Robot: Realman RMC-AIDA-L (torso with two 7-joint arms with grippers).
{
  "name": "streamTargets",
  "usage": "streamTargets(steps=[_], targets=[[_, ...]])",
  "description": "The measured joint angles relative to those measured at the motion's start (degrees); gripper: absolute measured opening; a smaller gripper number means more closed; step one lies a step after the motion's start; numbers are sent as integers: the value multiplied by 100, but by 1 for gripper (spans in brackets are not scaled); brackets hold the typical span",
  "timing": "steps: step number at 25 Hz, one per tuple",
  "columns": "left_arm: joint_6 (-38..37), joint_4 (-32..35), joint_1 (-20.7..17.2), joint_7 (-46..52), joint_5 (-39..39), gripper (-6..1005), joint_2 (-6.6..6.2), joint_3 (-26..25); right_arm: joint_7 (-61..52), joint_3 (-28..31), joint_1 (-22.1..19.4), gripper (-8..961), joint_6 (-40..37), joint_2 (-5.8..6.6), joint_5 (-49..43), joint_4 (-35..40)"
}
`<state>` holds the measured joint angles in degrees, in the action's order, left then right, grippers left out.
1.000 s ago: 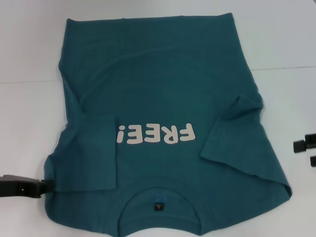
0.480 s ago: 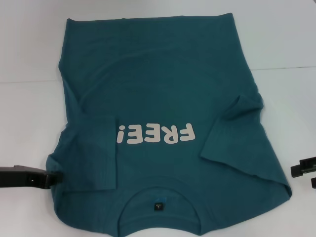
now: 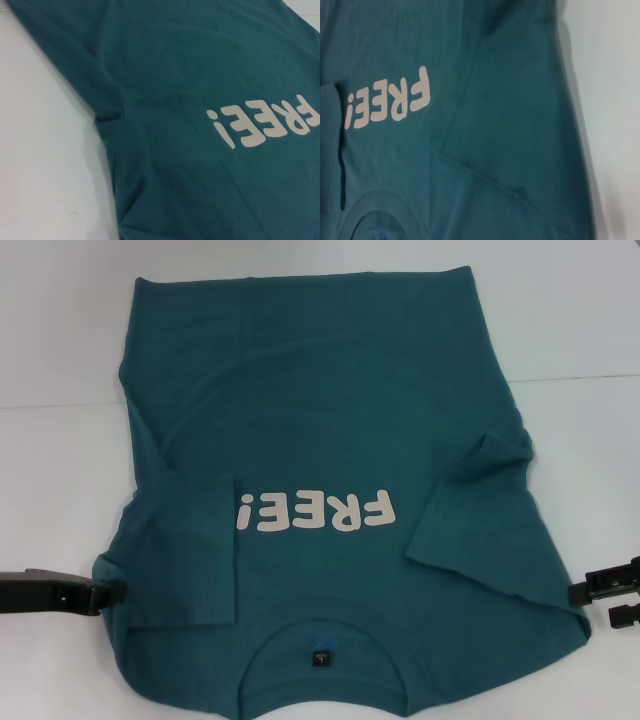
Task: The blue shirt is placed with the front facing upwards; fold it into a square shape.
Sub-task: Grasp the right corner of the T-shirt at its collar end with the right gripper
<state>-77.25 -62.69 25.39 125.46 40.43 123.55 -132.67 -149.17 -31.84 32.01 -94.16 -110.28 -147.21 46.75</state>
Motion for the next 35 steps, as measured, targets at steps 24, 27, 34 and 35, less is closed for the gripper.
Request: streamTargets(steps=[24, 27, 34, 35], targets=[[-1, 3, -26, -82, 144, 7, 20, -34, 159, -300, 35, 841, 519, -133, -28, -221], [-1, 3, -33, -88, 217, 6, 9, -46, 160, -302, 57, 840, 540, -178, -13, -221], [-11, 3, -33, -122, 275, 6, 3, -123, 206, -268, 121, 840, 509, -250, 185, -287], [-14, 3, -37, -124, 278, 7, 3, -126, 220, -255, 124, 840, 507, -251, 226, -295]])
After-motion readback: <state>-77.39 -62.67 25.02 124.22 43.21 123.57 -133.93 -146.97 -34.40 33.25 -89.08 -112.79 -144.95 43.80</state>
